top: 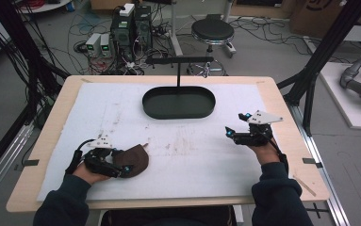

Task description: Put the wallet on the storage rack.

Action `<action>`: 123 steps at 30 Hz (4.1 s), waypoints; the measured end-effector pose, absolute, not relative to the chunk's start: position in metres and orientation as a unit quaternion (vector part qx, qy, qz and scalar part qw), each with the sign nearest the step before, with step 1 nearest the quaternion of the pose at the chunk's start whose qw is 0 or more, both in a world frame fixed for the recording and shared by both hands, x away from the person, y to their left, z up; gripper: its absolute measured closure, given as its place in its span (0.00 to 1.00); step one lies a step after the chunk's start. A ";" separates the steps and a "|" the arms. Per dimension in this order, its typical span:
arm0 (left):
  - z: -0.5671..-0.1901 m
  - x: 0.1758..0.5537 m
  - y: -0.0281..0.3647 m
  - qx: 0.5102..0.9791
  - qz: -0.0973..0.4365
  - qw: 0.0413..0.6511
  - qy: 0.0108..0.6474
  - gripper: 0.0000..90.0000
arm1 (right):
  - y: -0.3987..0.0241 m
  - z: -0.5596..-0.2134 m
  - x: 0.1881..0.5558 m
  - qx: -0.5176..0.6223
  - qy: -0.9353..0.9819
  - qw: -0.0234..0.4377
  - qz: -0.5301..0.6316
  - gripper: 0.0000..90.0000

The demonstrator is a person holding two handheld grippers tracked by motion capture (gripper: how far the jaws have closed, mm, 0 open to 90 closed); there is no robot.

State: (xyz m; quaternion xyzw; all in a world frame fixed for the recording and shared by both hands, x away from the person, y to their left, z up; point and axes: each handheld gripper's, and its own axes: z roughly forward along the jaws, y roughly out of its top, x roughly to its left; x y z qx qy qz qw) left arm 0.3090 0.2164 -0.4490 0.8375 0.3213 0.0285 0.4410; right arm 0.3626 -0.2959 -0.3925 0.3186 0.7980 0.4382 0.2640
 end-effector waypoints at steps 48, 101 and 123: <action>-0.430 0.306 0.194 0.795 0.137 0.519 0.284 0.65 | -0.299 -0.396 0.363 0.330 0.798 0.258 0.434 0.28; -0.416 0.531 0.073 0.780 0.039 0.533 0.324 0.71 | -0.319 -0.398 0.366 0.353 0.782 0.251 0.448 0.28; -0.394 0.509 0.117 0.765 0.113 0.503 0.387 0.39 | -0.316 -0.399 0.364 0.349 0.786 0.252 0.444 0.28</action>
